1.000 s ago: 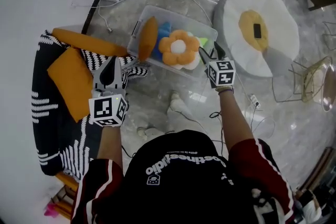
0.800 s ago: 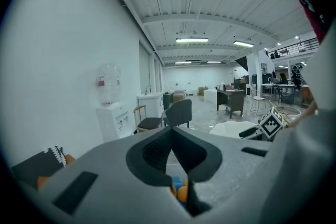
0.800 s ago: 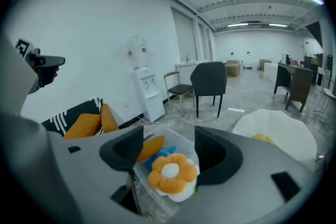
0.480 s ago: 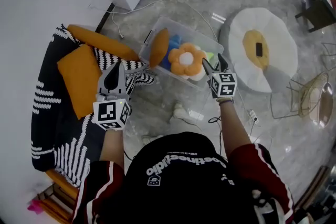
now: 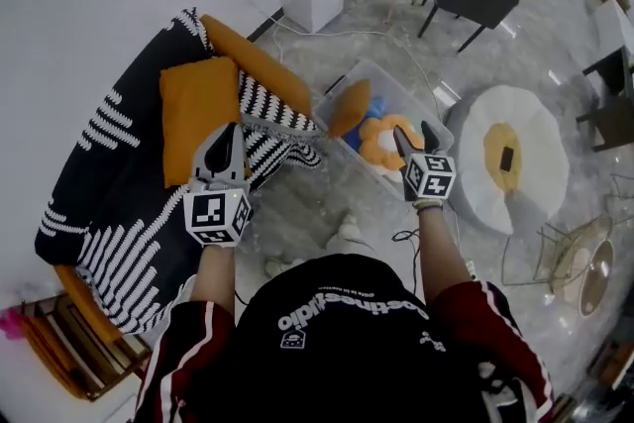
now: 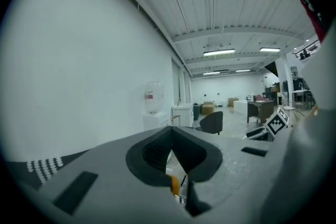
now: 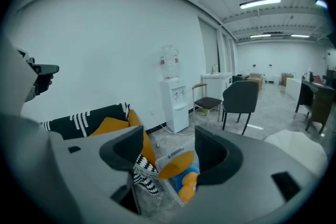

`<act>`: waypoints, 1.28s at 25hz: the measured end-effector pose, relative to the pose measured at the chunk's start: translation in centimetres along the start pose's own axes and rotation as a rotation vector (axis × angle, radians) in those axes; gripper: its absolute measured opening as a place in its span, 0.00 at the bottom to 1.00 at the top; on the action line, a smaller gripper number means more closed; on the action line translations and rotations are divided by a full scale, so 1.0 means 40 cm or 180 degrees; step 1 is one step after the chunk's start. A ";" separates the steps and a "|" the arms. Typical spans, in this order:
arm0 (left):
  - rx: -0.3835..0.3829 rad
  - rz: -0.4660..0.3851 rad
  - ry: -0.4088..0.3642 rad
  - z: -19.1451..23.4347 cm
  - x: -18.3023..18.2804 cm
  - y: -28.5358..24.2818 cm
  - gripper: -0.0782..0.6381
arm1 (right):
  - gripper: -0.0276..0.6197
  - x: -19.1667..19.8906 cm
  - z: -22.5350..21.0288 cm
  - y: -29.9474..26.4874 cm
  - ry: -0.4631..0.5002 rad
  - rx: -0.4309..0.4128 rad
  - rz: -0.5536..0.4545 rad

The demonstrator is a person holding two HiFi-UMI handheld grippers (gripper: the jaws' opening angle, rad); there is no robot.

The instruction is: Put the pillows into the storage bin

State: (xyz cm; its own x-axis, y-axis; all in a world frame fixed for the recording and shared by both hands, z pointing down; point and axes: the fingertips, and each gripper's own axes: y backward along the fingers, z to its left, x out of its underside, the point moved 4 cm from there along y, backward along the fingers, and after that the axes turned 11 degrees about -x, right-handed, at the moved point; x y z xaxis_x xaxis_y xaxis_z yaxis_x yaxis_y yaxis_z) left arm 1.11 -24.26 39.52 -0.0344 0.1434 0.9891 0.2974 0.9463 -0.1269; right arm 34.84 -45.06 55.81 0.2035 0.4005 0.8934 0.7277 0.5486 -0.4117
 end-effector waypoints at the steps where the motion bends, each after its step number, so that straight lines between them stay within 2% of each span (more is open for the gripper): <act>1: -0.0085 -0.0006 0.0028 0.039 0.002 0.023 0.12 | 0.51 -0.008 0.037 -0.016 0.0033 -0.0060 0.0011; 9: -0.0602 -0.0096 0.0170 0.323 0.009 0.208 0.11 | 0.51 -0.045 0.365 -0.128 0.0266 -0.0537 0.0061; 18: -0.0844 -0.0127 0.0242 0.545 0.042 0.408 0.11 | 0.51 -0.015 0.696 -0.199 0.0344 -0.0925 0.0145; 26: -0.0942 0.0001 0.0347 0.674 0.129 0.525 0.11 | 0.53 0.105 0.918 -0.246 0.0296 -0.1170 0.0385; 32: -0.0914 0.0233 0.0355 0.691 0.198 0.515 0.11 | 0.54 0.213 0.984 -0.316 0.0256 -0.1312 0.0662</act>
State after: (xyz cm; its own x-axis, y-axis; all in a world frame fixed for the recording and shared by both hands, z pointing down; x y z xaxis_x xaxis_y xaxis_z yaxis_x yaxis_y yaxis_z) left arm -19.41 4.39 42.66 0.0973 0.1603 0.9823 0.5532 0.8118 -0.1872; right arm 1.59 -19.67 61.55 0.4110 0.4039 0.8173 0.8622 0.1189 -0.4923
